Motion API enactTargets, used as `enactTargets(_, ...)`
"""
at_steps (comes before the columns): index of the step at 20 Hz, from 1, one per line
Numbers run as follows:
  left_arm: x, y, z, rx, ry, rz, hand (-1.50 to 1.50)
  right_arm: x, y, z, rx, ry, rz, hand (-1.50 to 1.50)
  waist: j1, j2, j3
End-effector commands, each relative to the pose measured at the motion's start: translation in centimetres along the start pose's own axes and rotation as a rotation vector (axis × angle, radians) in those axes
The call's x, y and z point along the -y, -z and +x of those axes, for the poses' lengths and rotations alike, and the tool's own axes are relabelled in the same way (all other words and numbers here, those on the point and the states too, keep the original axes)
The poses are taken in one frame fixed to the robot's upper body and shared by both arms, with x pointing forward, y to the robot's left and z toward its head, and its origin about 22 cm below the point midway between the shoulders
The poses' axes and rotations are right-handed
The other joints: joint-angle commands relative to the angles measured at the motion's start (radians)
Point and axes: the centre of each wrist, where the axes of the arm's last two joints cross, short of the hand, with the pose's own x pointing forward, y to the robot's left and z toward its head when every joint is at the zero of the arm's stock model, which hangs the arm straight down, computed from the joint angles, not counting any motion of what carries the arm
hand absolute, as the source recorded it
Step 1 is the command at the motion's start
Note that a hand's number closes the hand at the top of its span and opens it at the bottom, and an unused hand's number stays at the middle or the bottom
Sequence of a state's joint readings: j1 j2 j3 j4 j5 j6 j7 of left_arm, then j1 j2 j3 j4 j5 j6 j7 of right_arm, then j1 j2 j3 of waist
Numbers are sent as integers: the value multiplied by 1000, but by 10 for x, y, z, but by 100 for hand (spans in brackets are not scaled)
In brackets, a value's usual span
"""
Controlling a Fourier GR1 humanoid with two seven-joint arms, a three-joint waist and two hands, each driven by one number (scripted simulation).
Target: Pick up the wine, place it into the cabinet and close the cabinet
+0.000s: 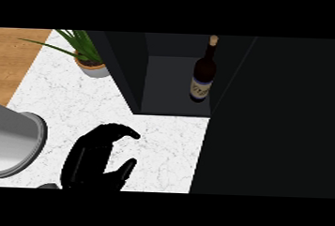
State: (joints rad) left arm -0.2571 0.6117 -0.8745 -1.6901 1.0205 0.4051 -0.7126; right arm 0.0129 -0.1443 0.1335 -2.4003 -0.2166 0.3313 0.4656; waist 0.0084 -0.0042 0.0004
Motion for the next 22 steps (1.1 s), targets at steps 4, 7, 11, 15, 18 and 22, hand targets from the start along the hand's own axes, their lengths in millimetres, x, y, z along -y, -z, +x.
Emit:
enactTargets(4, -40, -21, 35, 16, -8, 10, 150, -31, -16, 19, 35, 127, 188, 150, -5, -1, -1)
enactTargets(7, -51, -37, 48, -4, -3, 22, 150, -41, 2, 25, 43, 148, 223, 150, 8, 0, -2)
enactTargets(11, -71, -46, 70, 34, 15, 60, -150, -67, -2, 40, 39, 184, 292, 150, 5, -4, -2)
enactTargets(15, -74, -48, 88, 44, -17, 92, -150, -102, 16, 41, 26, 208, 380, 150, 5, -4, -2)
enactTargets(18, -105, -74, 86, 84, -2, 133, -150, -114, 28, 44, -32, 161, 436, 150, 24, -7, -6)
enactTargets(22, -117, -84, 110, 47, 0, 173, -150, -144, 36, 38, -45, 161, 443, 150, 35, -10, -4)
